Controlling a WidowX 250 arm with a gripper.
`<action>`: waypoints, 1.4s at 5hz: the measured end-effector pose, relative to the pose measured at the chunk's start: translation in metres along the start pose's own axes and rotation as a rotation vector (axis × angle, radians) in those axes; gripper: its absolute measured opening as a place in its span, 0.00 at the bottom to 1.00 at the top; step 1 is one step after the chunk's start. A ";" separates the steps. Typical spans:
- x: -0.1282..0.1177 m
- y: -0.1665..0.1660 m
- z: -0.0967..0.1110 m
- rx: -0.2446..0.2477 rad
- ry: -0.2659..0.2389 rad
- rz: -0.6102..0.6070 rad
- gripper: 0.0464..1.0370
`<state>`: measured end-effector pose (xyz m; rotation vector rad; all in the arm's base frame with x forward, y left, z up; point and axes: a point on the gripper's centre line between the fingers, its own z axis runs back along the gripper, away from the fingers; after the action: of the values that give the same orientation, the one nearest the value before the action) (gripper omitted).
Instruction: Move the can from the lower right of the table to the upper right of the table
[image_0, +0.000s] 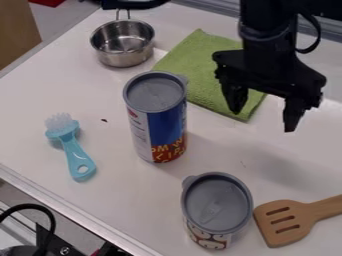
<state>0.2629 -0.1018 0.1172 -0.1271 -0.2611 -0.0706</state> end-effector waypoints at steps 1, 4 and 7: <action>-0.029 0.000 0.017 -0.026 0.036 -0.055 0.96; -0.110 0.011 0.026 -0.100 0.326 -0.253 0.96; -0.135 0.028 0.004 0.083 0.380 -0.200 0.96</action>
<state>0.1344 -0.0667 0.0822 -0.0035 0.1035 -0.2789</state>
